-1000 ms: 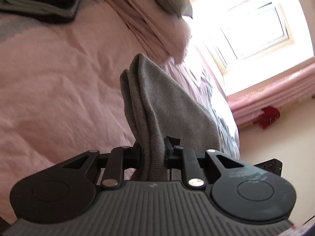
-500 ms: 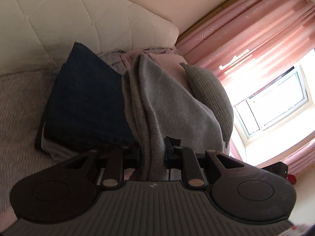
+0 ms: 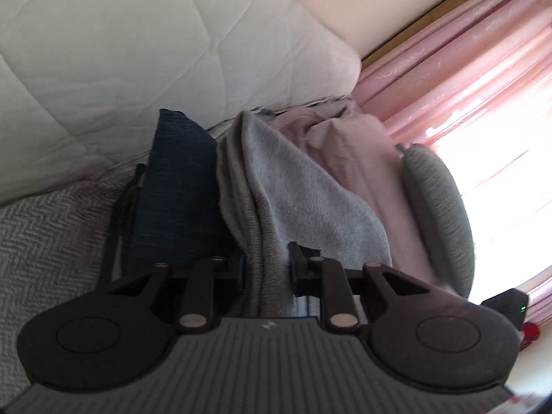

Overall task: Fold clothes
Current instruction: 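Lower the skirt onto the dark clothes stack and open both grippers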

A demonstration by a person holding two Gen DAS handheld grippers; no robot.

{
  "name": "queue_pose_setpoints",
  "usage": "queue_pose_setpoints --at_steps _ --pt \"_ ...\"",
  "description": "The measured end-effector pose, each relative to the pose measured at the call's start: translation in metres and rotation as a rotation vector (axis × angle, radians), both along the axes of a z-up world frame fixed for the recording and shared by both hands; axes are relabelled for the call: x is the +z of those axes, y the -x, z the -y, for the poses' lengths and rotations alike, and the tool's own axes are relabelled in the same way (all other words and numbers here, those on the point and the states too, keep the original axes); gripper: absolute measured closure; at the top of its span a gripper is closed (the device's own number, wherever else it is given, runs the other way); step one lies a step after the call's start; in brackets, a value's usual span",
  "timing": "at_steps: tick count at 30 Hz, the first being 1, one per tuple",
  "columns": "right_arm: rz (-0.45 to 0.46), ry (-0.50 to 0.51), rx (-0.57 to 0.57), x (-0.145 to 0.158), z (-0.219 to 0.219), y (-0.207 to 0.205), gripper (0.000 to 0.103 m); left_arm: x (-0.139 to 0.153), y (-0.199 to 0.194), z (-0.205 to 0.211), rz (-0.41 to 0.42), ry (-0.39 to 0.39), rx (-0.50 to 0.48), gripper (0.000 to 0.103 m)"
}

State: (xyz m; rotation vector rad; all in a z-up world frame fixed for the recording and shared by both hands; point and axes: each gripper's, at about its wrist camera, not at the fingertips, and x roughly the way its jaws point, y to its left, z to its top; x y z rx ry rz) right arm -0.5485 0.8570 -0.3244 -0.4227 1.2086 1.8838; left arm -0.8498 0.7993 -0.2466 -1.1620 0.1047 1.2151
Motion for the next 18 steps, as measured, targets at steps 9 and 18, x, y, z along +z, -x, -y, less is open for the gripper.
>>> queue_pose_setpoints --at_steps 9,18 --pt "0.258 -0.346 -0.120 0.044 0.006 0.017 0.062 0.042 0.025 0.006 -0.161 -0.117 0.121 0.074" --pt "0.445 -0.473 0.013 -0.008 -0.037 0.084 0.064 0.015 -0.053 -0.054 -0.433 -0.103 0.020 0.073"
